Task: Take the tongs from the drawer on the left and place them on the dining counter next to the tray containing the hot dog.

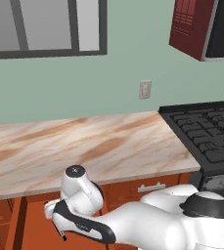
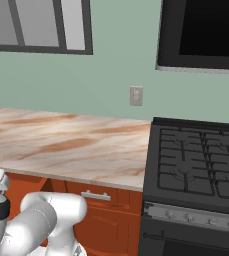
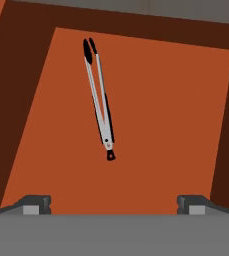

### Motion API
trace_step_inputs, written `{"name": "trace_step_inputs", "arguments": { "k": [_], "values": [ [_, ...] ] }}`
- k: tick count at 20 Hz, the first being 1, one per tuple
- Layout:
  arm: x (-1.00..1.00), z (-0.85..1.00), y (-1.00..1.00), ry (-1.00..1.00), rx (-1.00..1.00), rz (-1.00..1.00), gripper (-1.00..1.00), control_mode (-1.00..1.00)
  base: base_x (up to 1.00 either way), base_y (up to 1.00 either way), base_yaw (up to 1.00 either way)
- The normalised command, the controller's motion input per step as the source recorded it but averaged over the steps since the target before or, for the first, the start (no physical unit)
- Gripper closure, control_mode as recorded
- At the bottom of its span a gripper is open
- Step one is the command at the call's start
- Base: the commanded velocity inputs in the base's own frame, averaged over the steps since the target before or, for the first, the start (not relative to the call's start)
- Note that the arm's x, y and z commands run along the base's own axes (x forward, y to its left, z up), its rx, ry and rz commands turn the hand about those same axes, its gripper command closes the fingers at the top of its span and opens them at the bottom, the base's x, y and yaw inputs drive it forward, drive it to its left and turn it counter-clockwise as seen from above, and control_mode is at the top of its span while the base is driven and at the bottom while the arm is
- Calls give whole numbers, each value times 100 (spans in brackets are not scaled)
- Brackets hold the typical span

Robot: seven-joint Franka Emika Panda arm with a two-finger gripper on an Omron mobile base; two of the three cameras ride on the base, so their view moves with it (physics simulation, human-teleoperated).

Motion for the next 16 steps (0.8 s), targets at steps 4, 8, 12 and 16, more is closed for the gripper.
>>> {"name": "trace_step_inputs", "arguments": {
  "k": [4, 8, 12, 16],
  "values": [
    [1, -24, 18, 0, 0, 0, -100, -100, 0, 0, 0],
    [13, -30, 7, 0, 0, 0, -100, -100, 0, 0, 0],
    [21, -13, 1, 0, 0, -1, -100, -100, 0, 0, 0],
    [25, -10, 3, 0, 0, -2, -100, -100, 0, 0, 0]
  ]
}}
